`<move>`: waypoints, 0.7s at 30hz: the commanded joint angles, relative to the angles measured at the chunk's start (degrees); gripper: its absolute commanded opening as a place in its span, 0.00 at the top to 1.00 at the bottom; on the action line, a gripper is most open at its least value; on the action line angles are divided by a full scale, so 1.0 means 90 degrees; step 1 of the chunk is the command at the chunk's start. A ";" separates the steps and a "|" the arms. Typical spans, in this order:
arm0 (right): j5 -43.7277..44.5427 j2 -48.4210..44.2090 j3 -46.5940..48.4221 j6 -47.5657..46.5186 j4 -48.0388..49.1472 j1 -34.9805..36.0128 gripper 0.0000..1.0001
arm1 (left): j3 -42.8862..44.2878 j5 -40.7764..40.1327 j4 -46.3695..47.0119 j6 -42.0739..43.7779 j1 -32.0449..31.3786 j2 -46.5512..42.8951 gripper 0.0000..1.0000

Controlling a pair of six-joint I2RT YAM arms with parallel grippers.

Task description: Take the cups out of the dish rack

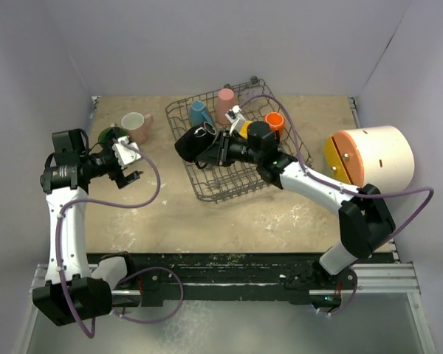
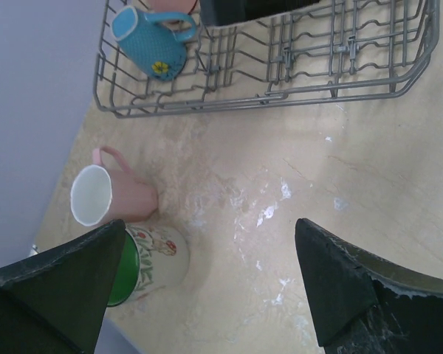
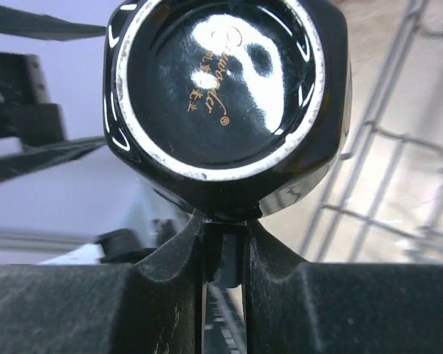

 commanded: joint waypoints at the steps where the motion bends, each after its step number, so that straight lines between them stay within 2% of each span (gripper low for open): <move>1: -0.1058 -0.0400 -0.0582 0.2636 0.3334 0.0014 1.00 | -0.0364 0.0854 0.0499 0.0591 -0.0037 -0.0634 0.01; 6: -0.1281 0.0011 -0.1218 0.4943 0.5779 0.0084 1.00 | -0.0568 0.1262 0.0965 0.0253 -0.0075 -0.1038 0.00; 10: -0.1248 0.0519 -0.1257 0.6137 0.7229 0.0300 1.00 | -0.0372 0.1581 0.0944 -0.0060 -0.0089 -0.1009 0.02; 16: -0.1158 0.0844 -0.0829 0.6552 0.7560 0.0681 1.00 | -0.0111 0.1893 0.1550 -0.1005 -0.0167 -0.0934 0.11; 21: -0.0974 0.0914 -0.0668 0.6825 0.7772 0.0887 1.00 | 0.0067 0.1967 0.1531 -0.1120 -0.0214 -0.0829 0.22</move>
